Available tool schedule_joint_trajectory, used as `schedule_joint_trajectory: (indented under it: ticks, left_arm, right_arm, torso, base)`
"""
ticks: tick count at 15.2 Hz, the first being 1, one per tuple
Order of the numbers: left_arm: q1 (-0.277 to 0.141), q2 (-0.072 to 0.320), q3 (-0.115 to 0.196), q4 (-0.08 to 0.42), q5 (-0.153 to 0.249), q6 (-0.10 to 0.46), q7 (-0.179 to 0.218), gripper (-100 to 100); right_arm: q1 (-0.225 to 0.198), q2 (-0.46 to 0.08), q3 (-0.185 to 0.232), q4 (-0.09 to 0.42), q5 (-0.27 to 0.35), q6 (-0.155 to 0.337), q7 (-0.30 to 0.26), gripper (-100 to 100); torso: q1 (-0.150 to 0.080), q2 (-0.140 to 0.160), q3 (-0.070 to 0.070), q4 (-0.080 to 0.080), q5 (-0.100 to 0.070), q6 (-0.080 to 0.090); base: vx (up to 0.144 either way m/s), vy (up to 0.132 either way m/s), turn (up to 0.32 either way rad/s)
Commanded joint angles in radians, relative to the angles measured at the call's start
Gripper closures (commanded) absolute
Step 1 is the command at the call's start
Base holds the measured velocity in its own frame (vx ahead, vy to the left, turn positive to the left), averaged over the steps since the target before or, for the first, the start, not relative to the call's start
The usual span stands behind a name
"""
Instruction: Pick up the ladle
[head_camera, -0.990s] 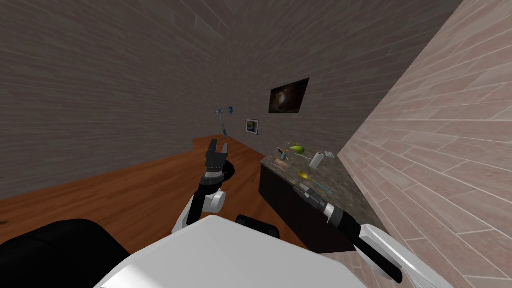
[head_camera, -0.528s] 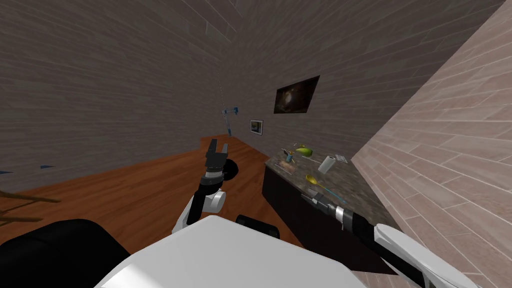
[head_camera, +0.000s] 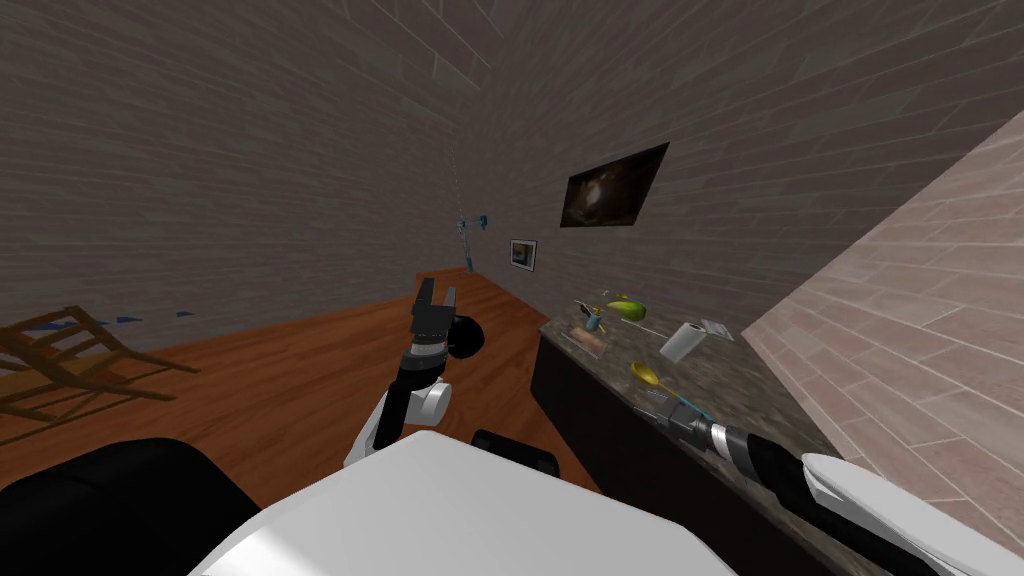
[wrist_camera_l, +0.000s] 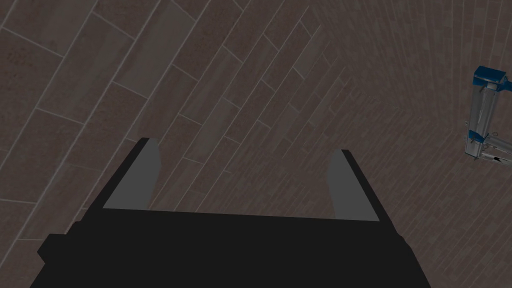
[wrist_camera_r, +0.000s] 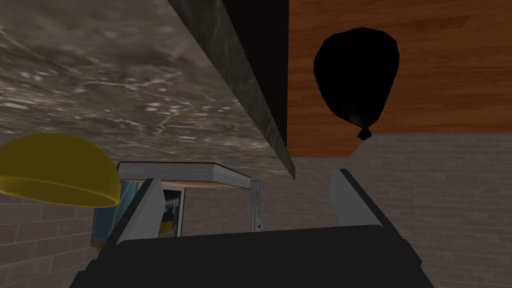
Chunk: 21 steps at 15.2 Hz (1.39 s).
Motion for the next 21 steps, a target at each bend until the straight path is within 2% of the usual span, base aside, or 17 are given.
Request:
schedule_joint_trajectory:
  ticks: [1, 2, 3, 4, 6, 9, 10, 11, 13, 16, 21]
  left_arm:
    - [0.0, 0.0, 0.0, 0.0, 0.0, 0.0, 0.0, 0]
    - [0.0, 0.0, 0.0, 0.0, 0.0, 0.0, 0.0, 0]
    - [0.0, 0.0, 0.0, 0.0, 0.0, 0.0, 0.0, 0]
    - [0.0, 0.0, 0.0, 0.0, 0.0, 0.0, 0.0, 0]
    - [0.0, 0.0, 0.0, 0.0, 0.0, 0.0, 0.0, 0]
    - [0.0, 0.0, 0.0, 0.0, 0.0, 0.0, 0.0, 0]
    - [0.0, 0.0, 0.0, 0.0, 0.0, 0.0, 0.0, 0]
    - [0.0, 0.0, 0.0, 0.0, 0.0, 0.0, 0.0, 0]
    - [0.0, 0.0, 0.0, 0.0, 0.0, 0.0, 0.0, 0]
    - [0.0, 0.0, 0.0, 0.0, 0.0, 0.0, 0.0, 0]
    - [0.0, 0.0, 0.0, 0.0, 0.0, 0.0, 0.0, 0]
  right_arm:
    - [-0.013, -0.026, 0.004, 0.048, 0.032, -0.01, 0.005, -100]
    - [-0.013, -0.026, 0.004, 0.048, 0.032, -0.01, 0.005, -100]
    - [-0.02, -0.058, 0.007, 0.081, 0.067, -0.014, 0.004, -100]
    - [-0.02, -0.058, 0.007, 0.083, 0.067, -0.014, 0.004, -100]
    - [-0.031, -0.114, 0.014, 0.139, 0.124, -0.022, 0.002, -100]
    - [-0.031, -0.116, 0.014, 0.146, 0.13, -0.022, 0.002, -100]
    - [-0.035, -0.14, 0.019, 0.175, 0.159, -0.026, 0.001, -100]
    - [-0.035, -0.14, 0.019, 0.175, 0.159, -0.026, 0.001, -100]
    - [-0.041, -0.178, 0.028, 0.226, 0.212, -0.033, -0.001, -100]
    - [-0.043, -0.193, 0.033, 0.248, 0.234, -0.036, -0.002, -100]
    - [-0.046, -0.231, 0.052, 0.316, 0.308, -0.047, -0.006, -100]
  torso:
    - [0.0, 0.0, 0.0, 0.0, 0.0, 0.0]
    - [0.0, 0.0, 0.0, 0.0, 0.0, 0.0]
    - [0.0, 0.0, 0.0, 0.0, 0.0, 0.001]
    - [0.0, 0.001, 0.0, 0.0, 0.0, 0.0]
    - [0.0, 0.001, 0.0, 0.0, 0.0, 0.0]
    - [0.0, 0.0, 0.0, 0.0, 0.0, 0.001]
    - [-0.001, 0.001, 0.0, 0.0, -0.001, 0.001]
    - [-0.001, 0.001, 0.001, 0.0, -0.001, 0.0]
    - [-0.001, 0.001, 0.0, 0.0, -0.001, 0.0]
    - [0.0, -0.001, 0.0, 0.0, 0.0, 0.0]
    - [-0.001, -0.001, -0.001, 0.0, 0.0, 0.0]
  base:
    - [0.03, 0.025, 0.129]
    - [0.02, 0.015, 0.037]
    - [0.017, 0.018, 0.091]
    - [0.017, 0.016, 0.106]
    - [0.028, 0.027, 0.18]
    - [0.025, 0.017, 0.067]
    - [0.015, 0.012, 0.084]
    - [0.018, 0.011, 0.106]
    - [0.036, 0.019, 0.179]
    - [0.042, 0.013, 0.094]
    - [0.043, 0.012, 0.12]
